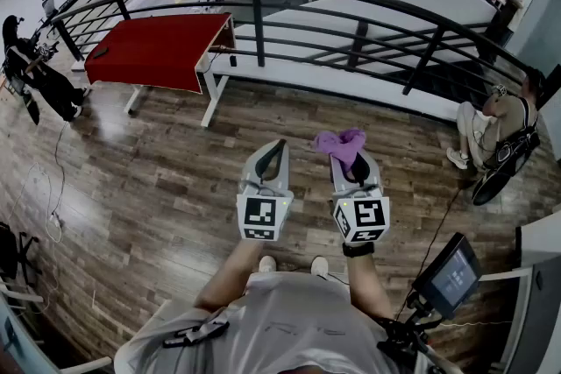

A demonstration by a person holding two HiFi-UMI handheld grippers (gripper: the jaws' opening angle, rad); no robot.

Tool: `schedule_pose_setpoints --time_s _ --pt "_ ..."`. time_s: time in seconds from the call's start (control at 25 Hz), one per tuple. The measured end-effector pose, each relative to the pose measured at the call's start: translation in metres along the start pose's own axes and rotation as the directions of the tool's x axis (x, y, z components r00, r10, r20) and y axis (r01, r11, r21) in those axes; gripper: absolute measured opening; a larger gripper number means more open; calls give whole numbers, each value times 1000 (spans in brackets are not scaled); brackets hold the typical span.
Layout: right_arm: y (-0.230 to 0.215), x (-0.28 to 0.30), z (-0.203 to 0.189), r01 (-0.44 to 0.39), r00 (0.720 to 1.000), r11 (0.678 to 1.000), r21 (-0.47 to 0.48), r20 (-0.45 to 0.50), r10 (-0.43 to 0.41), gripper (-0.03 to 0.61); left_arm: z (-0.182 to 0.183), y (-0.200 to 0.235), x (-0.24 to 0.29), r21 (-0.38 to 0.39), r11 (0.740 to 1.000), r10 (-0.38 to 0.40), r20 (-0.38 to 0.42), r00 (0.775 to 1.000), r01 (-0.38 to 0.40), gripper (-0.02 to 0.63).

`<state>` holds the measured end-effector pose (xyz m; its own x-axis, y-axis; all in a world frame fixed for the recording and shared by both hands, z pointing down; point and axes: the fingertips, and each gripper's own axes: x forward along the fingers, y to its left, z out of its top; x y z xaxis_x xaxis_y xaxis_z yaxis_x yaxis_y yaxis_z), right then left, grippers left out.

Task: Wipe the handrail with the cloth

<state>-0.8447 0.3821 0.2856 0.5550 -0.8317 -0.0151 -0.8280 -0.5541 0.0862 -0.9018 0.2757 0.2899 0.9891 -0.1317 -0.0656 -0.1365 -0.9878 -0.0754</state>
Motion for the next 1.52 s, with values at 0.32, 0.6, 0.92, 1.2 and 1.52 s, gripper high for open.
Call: schedule_pose_setpoints --time_s 0.32,0.6,0.92,1.2,1.52 --pt "32 25 -6 20 999 1000 -19 -32 -21 97 -6 37 -7 -24 1000 0 19 1000 0 2" --pt "55 39 -25 40 994 999 2 -102 -40 97 -28 75 -4 -89 996 17 -1 1000 -17 2" --pt "19 66 -41 0 993 999 41 -118 5 97 -38 70 40 -107 993 47 -16 999 -49 2" --pt "-36 143 -45 -80 992 991 111 -86 89 97 -33 90 94 -60 987 150 -32 988 -152 2" --pt "-81 225 -64 -196 971 975 108 -119 208 97 -37 98 162 -36 972 231 -36 972 -232 2"
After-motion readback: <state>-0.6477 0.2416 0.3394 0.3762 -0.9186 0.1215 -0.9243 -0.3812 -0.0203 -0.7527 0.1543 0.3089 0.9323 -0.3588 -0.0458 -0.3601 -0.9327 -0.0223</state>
